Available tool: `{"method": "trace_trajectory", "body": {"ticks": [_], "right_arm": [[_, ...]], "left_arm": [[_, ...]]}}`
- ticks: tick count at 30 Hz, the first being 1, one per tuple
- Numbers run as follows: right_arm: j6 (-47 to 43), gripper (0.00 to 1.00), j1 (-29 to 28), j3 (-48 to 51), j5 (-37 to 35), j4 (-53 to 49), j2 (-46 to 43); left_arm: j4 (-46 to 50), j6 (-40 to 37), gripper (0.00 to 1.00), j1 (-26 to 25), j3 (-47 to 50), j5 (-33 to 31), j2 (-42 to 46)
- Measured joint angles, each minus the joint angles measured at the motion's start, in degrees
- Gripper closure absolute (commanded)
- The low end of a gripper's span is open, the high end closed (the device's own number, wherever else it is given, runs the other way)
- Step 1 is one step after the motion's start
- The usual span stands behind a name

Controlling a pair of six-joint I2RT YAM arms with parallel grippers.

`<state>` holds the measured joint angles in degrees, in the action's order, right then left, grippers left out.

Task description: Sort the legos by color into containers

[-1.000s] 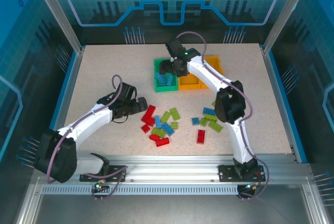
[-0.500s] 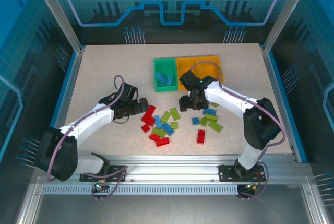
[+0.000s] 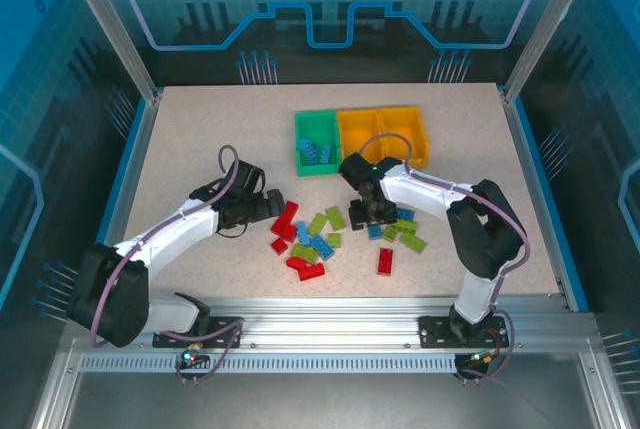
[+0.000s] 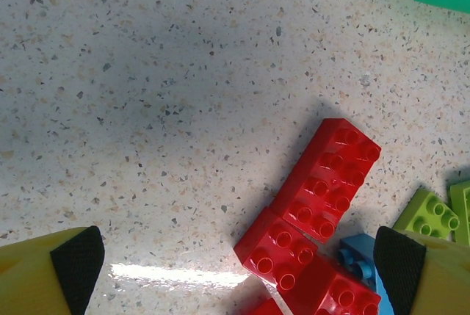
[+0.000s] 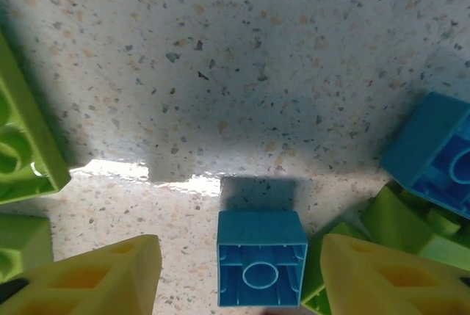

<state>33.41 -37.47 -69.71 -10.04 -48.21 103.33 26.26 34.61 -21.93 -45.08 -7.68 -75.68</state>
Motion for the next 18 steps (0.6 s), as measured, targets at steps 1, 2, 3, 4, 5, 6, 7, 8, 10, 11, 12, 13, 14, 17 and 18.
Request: {"method": "trace_trajectory", "body": {"ticks": [1,2,3,4,5,6,7,8,10,11,12,13,14,17,18], "right_arm": [[-0.02,0.42,0.0,0.11,0.0,0.0,0.31],[-0.02,0.42,0.0,0.24,-0.02,0.07,0.61],[-0.02,0.42,0.0,0.31,0.0,0.07,0.9],[-0.02,0.42,0.0,0.39,0.0,0.09,1.16],[-0.02,0.42,0.0,0.48,-0.02,0.09,1.4],[-0.02,0.42,0.0,0.61,-0.02,0.11,1.51],[-0.02,0.42,0.0,0.74,-0.02,0.09,1.55],[-0.02,0.42,0.0,0.74,-0.02,0.07,1.55],[-0.02,0.42,0.0,0.76,0.0,0.11,1.6],[-0.02,0.43,0.0,0.76,0.02,0.11,1.66],[-0.02,0.44,0.0,0.76,0.02,0.15,1.7],[-0.02,0.45,0.0,0.76,0.02,0.24,1.75],[-0.09,0.47,0.0,0.76,0.04,0.31,1.81],[-0.39,0.52,-0.02,0.76,0.44,0.28,2.6],[-0.46,0.53,-0.02,0.76,0.5,0.28,2.95]], "left_arm": [[0.0,0.0,0.01,0.0,0.0,0.0,0.0],[-0.02,0.0,0.01,0.0,0.0,0.0,0.0],[0.0,0.0,0.01,0.0,0.0,0.0,0.0],[0.0,0.0,0.01,0.0,0.0,0.0,0.0],[-0.02,0.0,0.01,0.0,0.0,0.0,0.0],[0.0,0.0,0.01,0.0,0.0,0.0,0.0],[0.0,0.0,0.01,0.0,0.0,0.0,0.0],[0.0,0.0,0.01,0.0,0.0,0.0,0.0],[-0.02,0.0,0.01,0.0,0.0,0.0,0.02],[-0.02,0.0,0.01,0.0,0.0,0.0,0.04],[-0.02,0.0,0.01,0.0,0.0,0.0,0.04],[-0.02,0.0,0.01,0.0,0.0,0.0,0.04],[0.0,0.0,0.01,0.0,0.0,0.0,0.04],[0.0,0.0,0.01,0.0,0.0,0.0,0.09],[-0.02,0.0,0.01,0.0,0.0,-0.02,0.09]]}}
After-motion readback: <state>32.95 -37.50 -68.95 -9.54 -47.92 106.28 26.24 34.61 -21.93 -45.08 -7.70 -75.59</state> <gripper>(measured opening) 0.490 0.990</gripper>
